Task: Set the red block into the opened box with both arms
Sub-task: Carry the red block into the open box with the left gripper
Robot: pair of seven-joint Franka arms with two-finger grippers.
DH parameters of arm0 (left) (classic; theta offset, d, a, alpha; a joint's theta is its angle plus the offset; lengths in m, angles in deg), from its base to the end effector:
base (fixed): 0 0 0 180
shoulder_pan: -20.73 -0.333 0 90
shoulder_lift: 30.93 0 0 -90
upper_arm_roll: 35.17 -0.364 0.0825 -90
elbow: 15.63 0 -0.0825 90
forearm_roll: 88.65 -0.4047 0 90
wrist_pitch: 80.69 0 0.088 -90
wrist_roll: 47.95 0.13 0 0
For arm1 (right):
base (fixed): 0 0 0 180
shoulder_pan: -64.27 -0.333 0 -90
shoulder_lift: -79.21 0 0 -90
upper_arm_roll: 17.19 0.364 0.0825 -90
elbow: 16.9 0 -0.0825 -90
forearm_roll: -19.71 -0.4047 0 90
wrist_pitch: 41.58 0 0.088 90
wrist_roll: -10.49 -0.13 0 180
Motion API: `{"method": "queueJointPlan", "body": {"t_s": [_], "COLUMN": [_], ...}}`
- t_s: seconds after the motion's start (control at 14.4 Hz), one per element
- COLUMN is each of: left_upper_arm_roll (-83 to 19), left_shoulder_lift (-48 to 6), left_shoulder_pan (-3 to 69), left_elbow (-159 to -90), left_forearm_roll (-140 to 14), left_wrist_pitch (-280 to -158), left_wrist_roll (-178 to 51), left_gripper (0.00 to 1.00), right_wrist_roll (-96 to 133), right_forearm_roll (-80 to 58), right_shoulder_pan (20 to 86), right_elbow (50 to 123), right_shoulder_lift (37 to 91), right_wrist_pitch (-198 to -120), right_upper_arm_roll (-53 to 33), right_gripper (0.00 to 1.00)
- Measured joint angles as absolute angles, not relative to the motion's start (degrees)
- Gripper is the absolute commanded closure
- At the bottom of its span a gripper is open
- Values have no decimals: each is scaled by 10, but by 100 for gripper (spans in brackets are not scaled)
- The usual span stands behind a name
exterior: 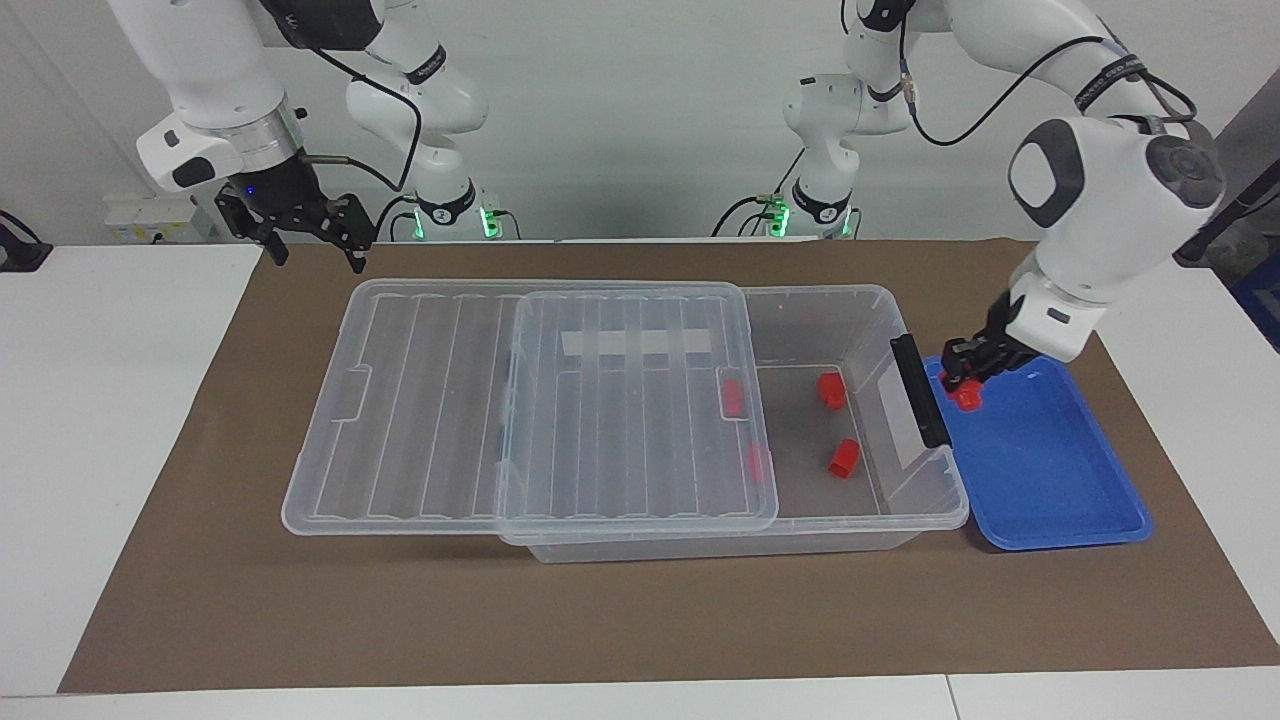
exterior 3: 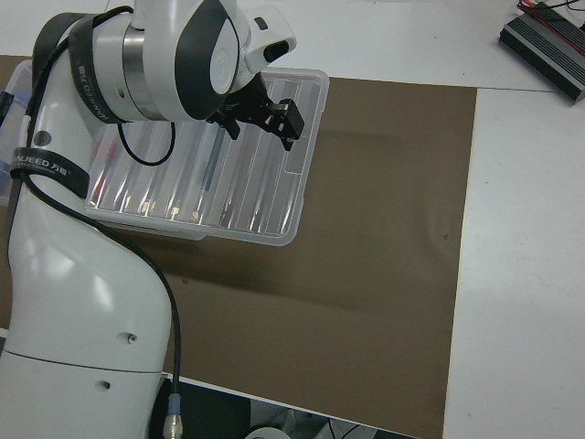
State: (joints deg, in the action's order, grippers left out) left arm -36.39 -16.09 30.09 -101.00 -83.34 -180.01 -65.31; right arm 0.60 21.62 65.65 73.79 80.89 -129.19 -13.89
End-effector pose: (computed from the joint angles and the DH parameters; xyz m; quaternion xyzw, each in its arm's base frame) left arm 0.6634 -0.1072 0.5423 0.9952 0.0878 -0.0170 0.0402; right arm 0.5596 0.0148 0.6567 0.9973 -0.0700 -0.0104 0.0187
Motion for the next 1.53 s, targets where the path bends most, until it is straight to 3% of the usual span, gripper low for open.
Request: {"method": "queueJointPlan", "body": {"t_s": [0.21,0.42,0.83,1.53], "left_upper_arm_roll": [-363,-364,-367,-365], "left_shoulder_lift": [-160,-160,-198,-224], "left_shoulder_pan": [379,396,399,442], "left_elbow": [-1007,-1025,-1222,-1384], "left_forearm_roll": [-858,-876,-877,-917], "left_wrist_pitch": [-1809,-1855,-2054,-2212], "left_wrist_roll": [-775,-797,-797,-834], "left_gripper": [97,97,97,97], "right_wrist_roll": [6,6,6,6], "right_forearm_roll": [216,216,216,216], "right_shoulder_pan": [657,657,657,657], "right_elbow": [738,738,738,738], "right_shoulder_lift": [809,809,809,809], "right_wrist_pitch": [-1292,-1292,-1292,-1292], "right_upper_arm_roll": [-139,-139,-139,-139], "right_gripper": [0,0,0,0]}}
